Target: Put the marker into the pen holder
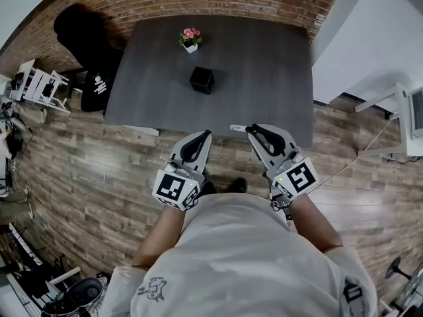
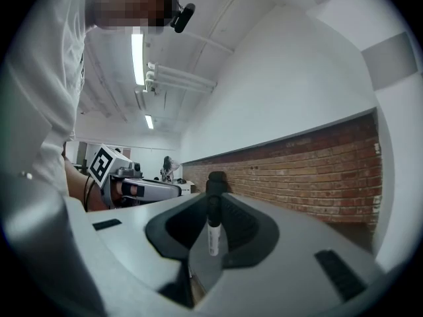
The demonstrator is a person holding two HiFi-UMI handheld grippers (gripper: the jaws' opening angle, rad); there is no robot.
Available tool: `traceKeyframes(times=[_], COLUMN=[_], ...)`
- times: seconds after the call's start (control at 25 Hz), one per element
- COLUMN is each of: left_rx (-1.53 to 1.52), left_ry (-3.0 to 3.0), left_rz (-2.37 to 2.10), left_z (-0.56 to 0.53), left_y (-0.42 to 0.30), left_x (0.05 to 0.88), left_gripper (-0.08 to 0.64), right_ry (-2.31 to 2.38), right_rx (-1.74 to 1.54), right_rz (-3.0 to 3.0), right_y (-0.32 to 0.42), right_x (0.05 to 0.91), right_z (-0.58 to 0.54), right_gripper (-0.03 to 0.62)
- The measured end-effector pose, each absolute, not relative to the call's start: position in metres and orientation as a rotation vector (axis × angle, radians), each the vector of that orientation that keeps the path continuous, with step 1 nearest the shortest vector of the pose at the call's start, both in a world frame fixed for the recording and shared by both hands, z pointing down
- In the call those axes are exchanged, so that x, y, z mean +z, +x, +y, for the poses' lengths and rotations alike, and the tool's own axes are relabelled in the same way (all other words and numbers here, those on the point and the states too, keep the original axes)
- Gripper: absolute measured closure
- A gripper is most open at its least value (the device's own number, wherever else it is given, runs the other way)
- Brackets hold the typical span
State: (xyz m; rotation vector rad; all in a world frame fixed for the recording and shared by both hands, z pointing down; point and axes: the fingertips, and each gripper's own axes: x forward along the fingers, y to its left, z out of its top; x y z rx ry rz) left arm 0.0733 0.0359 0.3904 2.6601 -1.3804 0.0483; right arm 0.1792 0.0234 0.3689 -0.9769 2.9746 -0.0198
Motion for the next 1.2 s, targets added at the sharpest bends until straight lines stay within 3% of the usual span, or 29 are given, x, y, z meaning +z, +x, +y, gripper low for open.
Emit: traceKeyframes(times=[0.4,1.2], left_rx=[0.006,-0.042], left_ry=[2.722,2.765], left_rz=[-1.272,-1.124], left_z=[-0.015,-0.068], left_y=[0.028,-0.123], left_x=[0.386,0.387], left_gripper=[0.549,0.549], right_ry=[-1.101,-1.222], right_rx=[0.007,0.038], right_rz=[2.948,2.938], right_y=[0.133,-0.032], right_x=[0.361,0.356], right_z=[-0.014,-0.068], right_gripper=[0.52,0.522])
